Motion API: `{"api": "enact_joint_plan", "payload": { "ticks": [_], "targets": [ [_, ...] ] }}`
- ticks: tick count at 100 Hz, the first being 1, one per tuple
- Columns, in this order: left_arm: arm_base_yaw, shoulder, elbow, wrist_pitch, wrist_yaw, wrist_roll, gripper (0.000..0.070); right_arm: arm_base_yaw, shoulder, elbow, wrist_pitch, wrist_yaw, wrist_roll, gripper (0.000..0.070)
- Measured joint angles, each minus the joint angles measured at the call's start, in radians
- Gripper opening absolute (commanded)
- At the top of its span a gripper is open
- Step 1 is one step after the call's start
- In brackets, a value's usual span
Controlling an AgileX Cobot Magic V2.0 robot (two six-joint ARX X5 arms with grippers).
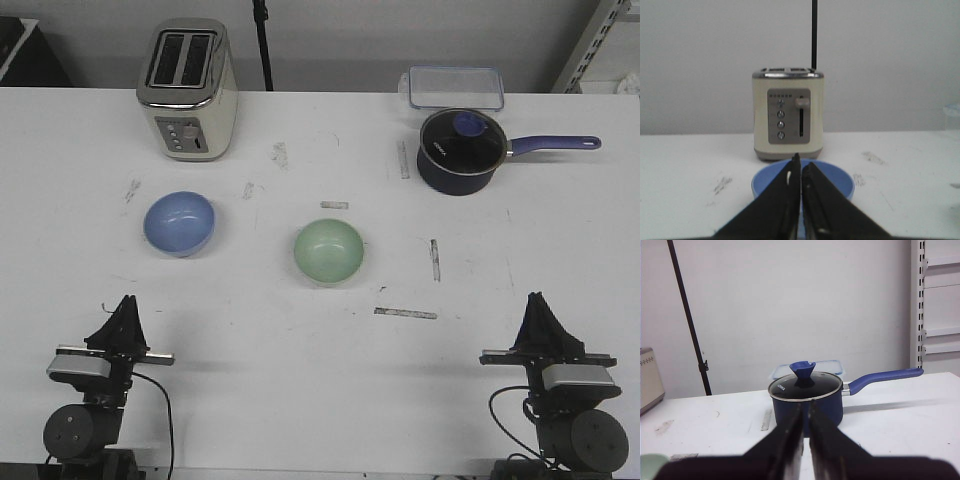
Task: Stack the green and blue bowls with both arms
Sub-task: 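Reach the left gripper to the blue bowl rim and grasp it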
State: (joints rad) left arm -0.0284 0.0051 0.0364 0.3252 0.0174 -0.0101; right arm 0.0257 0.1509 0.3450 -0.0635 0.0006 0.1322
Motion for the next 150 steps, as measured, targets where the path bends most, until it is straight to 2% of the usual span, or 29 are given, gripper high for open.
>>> {"api": "enact_joint_plan", "payload": {
  "ticks": [23,42,57,105,114,128,140,150],
  "targets": [
    [0.000,0.053,0.126,-0.059,0.000,0.000,0.0001,0.000,0.000,0.000,0.000,0.000,0.000,0.0012],
    [0.000,0.185,0.306,-0.176,-0.037,0.000,0.0001,0.000,0.000,0.000,0.000,0.000,0.000,0.0011],
    [0.000,0.343,0.473,-0.271,-0.073,0.000,0.0001,0.000,0.000,0.000,0.000,0.000,0.000,0.0012],
    [0.000,0.944,0.938,-0.576,-0.073,-0.003,0.0001,0.000,0.000,0.000,0.000,0.000,0.000,0.0011],
    [0.000,1.041,1.037,-0.683,-0.073,-0.003,0.0001,0.000,0.000,0.000,0.000,0.000,0.000,0.0011],
    [0.010,1.225,1.235,-0.920,-0.073,-0.021,0.0001,0.000,0.000,0.000,0.000,0.000,0.000,0.0011],
    [0.025,1.376,1.398,-1.109,-0.073,-0.062,0.0001,0.000,0.000,0.000,0.000,0.000,0.000,0.0012],
    [0.039,1.464,1.482,-1.185,-0.049,-0.114,0.0001,0.000,0.000,0.000,0.000,0.000,0.000,0.0011]
  ]
}}
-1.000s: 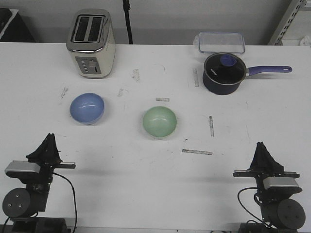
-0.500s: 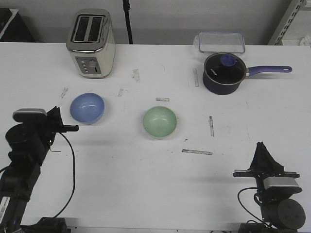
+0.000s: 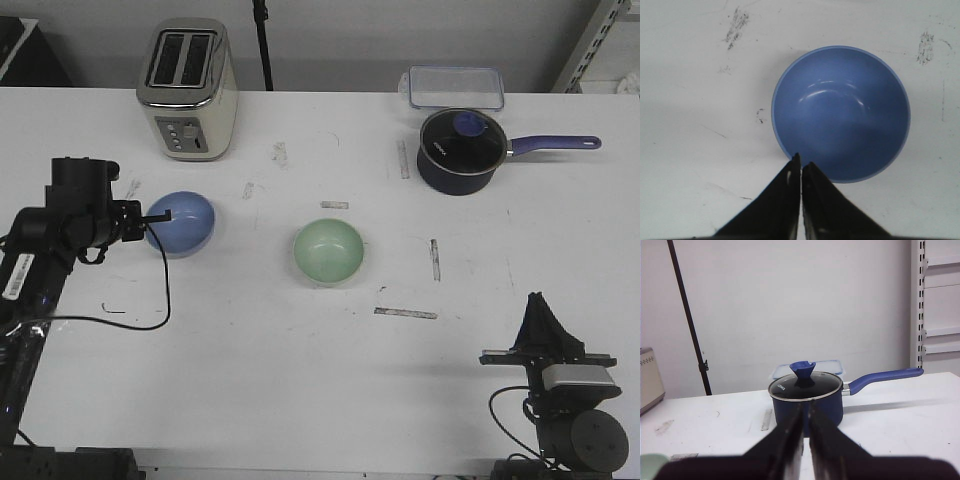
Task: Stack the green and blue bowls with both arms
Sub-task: 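Reach the left gripper to the blue bowl rim and grasp it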
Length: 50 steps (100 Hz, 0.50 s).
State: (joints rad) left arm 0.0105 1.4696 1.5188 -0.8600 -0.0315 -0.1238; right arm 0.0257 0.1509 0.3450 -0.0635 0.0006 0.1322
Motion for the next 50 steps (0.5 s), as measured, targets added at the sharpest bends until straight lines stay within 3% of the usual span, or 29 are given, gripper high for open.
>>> {"api": "enact_joint_plan", "payload": {
  "ticks": [15,25,35,45,50],
  "targets": [
    [0.058,0.079,0.027,-0.030,0.151,-0.097,0.0010,0.000,0.000,0.000,0.000,0.000,0.000,0.0011],
    [0.112,0.130,0.027,-0.036,0.257,-0.146,0.0132,0.000,0.000,0.000,0.000,0.000,0.000,0.0011],
    [0.150,0.167,0.027,-0.026,0.267,-0.162,0.0212,0.000,0.000,0.000,0.000,0.000,0.000,0.0011],
    [0.175,0.190,0.027,0.002,0.266,-0.167,0.0225,0.000,0.000,0.000,0.000,0.000,0.000,0.0011],
    [0.183,0.203,0.027,0.019,0.266,-0.168,0.0279,0.000,0.000,0.000,0.000,0.000,0.000,0.0011]
  ]
}}
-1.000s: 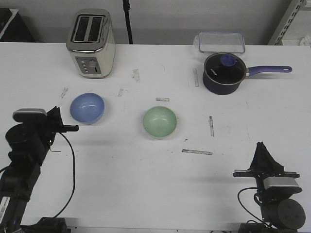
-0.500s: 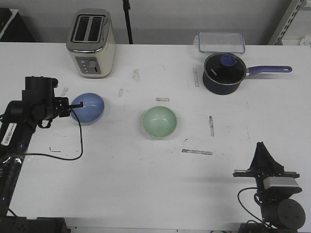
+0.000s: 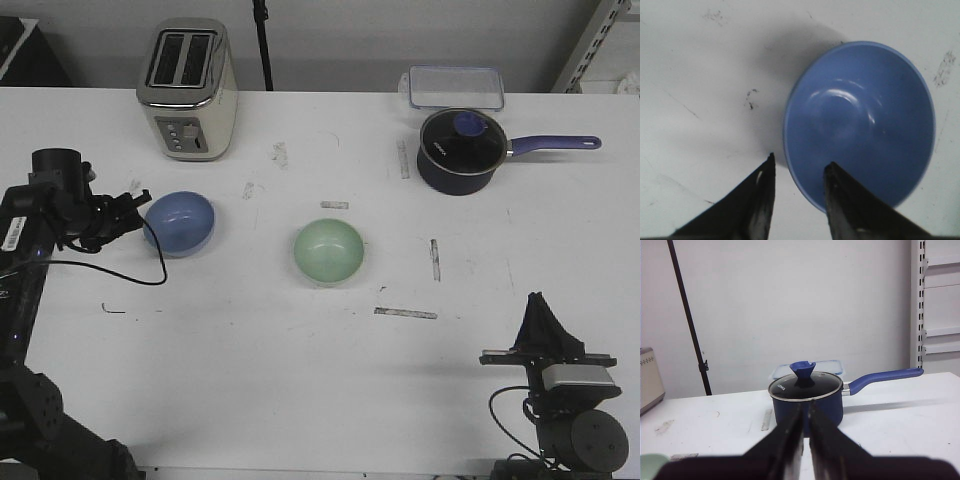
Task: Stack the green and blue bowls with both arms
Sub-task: 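Reach the left gripper to the blue bowl rim and grasp it, then lift the blue bowl with the left gripper over the green bowl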
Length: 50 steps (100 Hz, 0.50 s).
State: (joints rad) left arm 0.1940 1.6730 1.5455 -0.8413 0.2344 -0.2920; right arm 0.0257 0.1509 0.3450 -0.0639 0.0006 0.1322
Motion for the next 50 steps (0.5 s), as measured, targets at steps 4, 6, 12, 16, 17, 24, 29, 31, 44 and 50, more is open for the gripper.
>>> {"api": "enact_joint_plan", "payload": {
  "ticks": [4,6,12,16,17,24,29,31,44,50],
  "targets": [
    [0.003,0.014,0.000,0.010,0.000,-0.003,0.0334,0.000,0.000,0.000,0.000,0.000,0.000,0.0011],
    [0.005,0.021,0.000,0.012,0.000,-0.005,0.0357,0.000,0.000,0.000,0.000,0.000,0.000,0.0011],
    [0.005,0.046,0.000,0.017,-0.001,-0.007,0.0396,0.000,0.000,0.000,0.000,0.000,0.000,0.0011],
    [0.005,0.063,0.000,0.020,0.000,-0.007,0.0400,0.000,0.000,0.000,0.000,0.000,0.000,0.0012],
    [0.005,0.066,0.000,0.022,0.000,-0.007,0.0400,0.000,0.000,0.000,0.000,0.000,0.000,0.0011],
    [0.005,0.090,0.000,0.031,0.000,-0.007,0.0400,0.000,0.000,0.000,0.000,0.000,0.000,0.0011],
    [0.005,0.103,0.000,0.037,0.000,-0.007,0.0400,0.000,0.000,0.000,0.000,0.000,0.000,0.0011],
    [0.005,0.108,0.000,0.041,0.000,-0.007,0.0400,0.000,0.000,0.000,0.000,0.000,0.000,0.0011],
    [0.000,0.142,0.000,0.060,0.000,-0.007,0.0392,0.000,0.000,0.000,0.000,0.000,0.000,0.0011],
    [-0.003,0.160,0.000,0.062,0.000,-0.007,0.0302,0.000,0.000,0.000,0.000,0.000,0.000,0.0012]
  ]
}}
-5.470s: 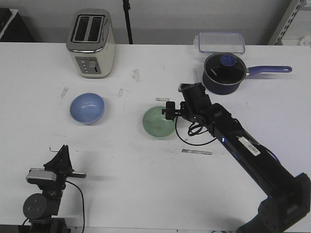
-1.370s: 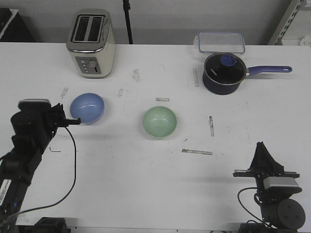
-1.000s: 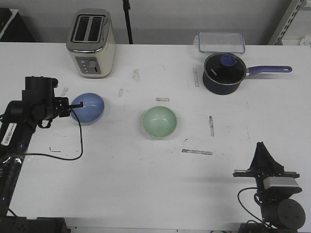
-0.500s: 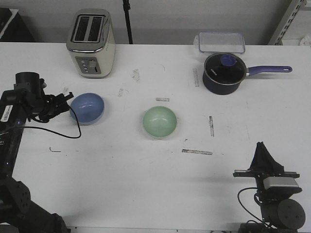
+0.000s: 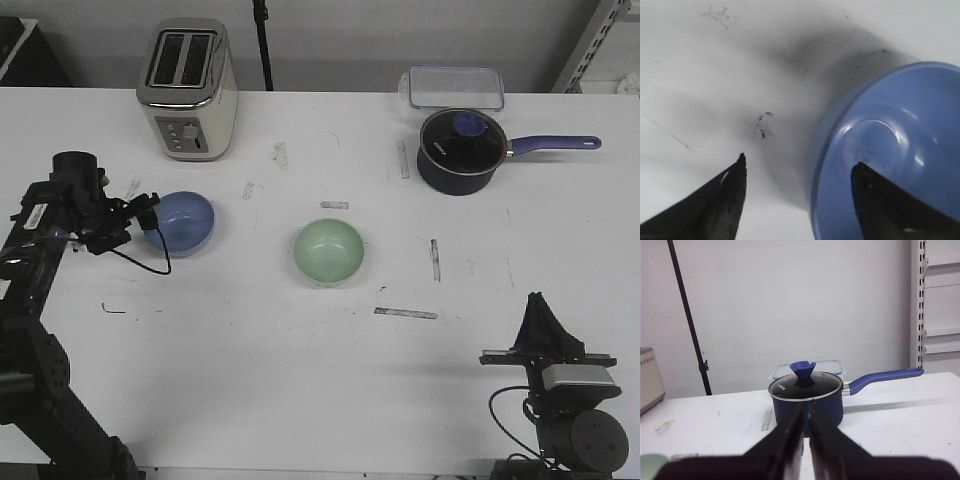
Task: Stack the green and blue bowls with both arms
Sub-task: 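Lift the blue bowl with the left gripper over the green bowl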
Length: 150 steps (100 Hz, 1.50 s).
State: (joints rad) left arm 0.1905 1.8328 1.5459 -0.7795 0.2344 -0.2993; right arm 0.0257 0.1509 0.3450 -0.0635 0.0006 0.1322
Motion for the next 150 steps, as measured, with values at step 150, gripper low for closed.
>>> {"api": "enact_joint_plan", "payload": {
  "ticks": [150],
  "targets": [
    [-0.578,-0.088,0.153,-0.031,-0.001,-0.122,0.0001,0.000,0.000,0.000,0.000,0.000,0.000,0.0011]
  ]
}}
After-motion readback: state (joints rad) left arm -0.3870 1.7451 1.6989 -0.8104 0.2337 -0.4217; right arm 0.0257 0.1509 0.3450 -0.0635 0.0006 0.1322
